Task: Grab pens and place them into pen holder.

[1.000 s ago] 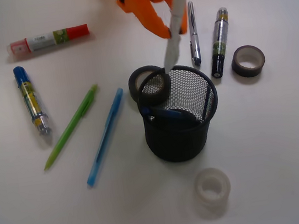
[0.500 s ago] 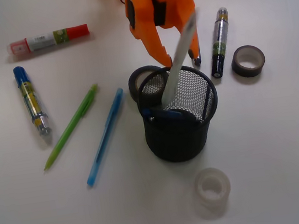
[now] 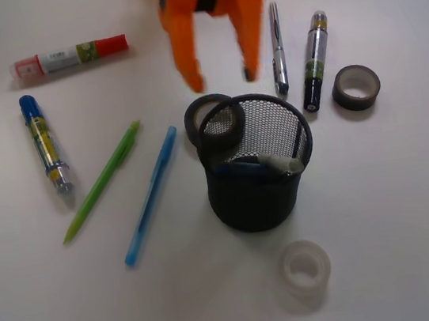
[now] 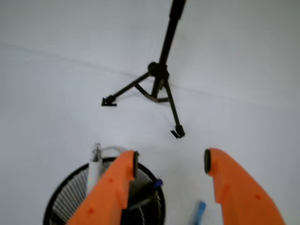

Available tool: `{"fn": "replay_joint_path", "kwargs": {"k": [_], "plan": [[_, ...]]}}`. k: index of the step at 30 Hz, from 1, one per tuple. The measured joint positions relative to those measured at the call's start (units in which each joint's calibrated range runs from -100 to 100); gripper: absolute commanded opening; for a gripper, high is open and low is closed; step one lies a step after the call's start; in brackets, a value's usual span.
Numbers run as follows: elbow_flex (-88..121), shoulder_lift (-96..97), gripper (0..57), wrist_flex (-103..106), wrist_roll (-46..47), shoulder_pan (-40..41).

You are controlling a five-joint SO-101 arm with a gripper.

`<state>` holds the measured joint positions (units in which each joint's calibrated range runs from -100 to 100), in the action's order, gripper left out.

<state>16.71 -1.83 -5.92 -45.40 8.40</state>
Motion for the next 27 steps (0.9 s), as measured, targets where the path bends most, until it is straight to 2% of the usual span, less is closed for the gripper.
{"fn": "replay_joint_path", "kwargs": {"k": [5,11,20,27], "plan": [[-1.98,-4.70,16.9,-20.73,-1.07,-6.88],[1.98,-6.10,16.8,-32.22,-4.98,-11.62],[4.40,2.00,16.8,-35.16,-8.89,-13.39],[-2.43,13.59,16.8,-35.42,-9.08,-13.84]]}}
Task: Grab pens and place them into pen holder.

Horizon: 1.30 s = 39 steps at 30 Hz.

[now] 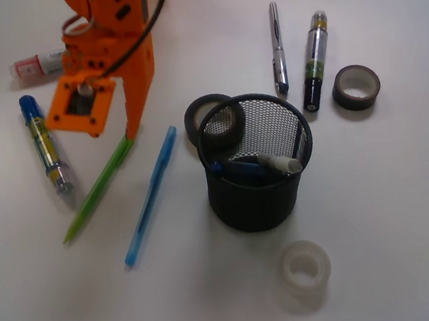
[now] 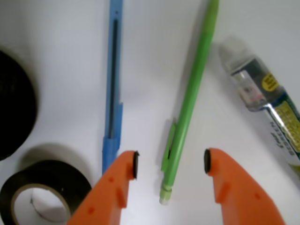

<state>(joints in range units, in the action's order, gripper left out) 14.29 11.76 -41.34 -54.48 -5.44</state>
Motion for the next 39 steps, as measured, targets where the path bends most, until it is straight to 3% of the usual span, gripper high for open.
{"fn": "replay_joint_path", "kwargs": {"k": [24,27,32,39], "plan": [[-15.99,19.60,16.7,-0.17,0.00,-2.81],[-16.17,20.47,13.4,-0.17,0.00,-3.55],[-16.62,21.43,1.7,-0.09,0.00,-4.81],[-17.43,22.82,0.4,0.52,-0.20,-4.59]]}}
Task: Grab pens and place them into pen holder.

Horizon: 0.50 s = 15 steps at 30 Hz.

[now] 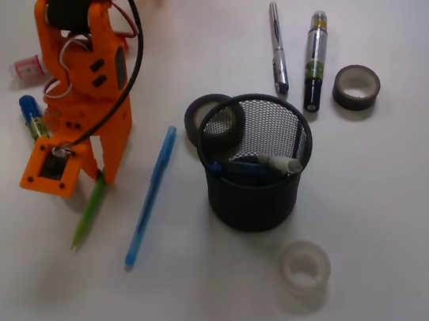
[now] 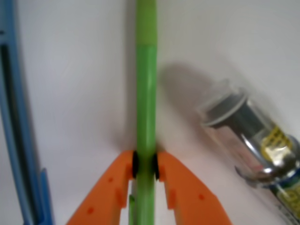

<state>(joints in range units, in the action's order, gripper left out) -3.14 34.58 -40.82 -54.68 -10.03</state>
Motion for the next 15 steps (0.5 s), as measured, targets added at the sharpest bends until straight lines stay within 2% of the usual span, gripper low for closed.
{"fn": "replay_joint_path", "kwargs": {"k": [7,15], "plan": [[0.27,-3.57,0.4,-2.59,0.00,0.07],[1.08,-24.56,0.4,-10.97,2.05,0.00]]}}
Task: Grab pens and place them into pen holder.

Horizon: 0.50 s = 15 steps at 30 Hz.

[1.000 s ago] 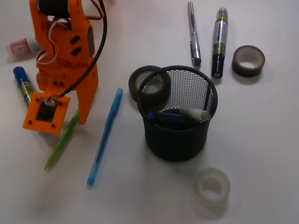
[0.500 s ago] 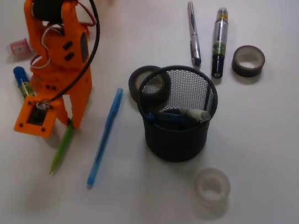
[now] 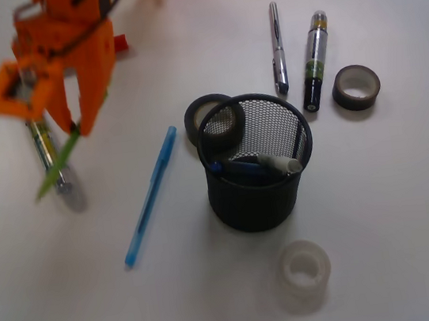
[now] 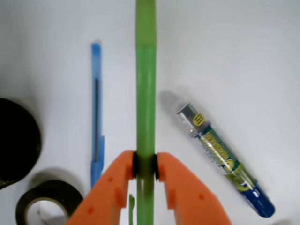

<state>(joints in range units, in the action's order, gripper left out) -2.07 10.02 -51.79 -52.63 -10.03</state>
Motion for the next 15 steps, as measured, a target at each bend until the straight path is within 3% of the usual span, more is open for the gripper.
{"fn": "replay_joint_path", "kwargs": {"k": [7,15], "plan": [[8.18,-16.90,0.4,4.84,0.29,4.81],[23.63,-25.96,0.4,28.94,-0.93,13.98]]}}
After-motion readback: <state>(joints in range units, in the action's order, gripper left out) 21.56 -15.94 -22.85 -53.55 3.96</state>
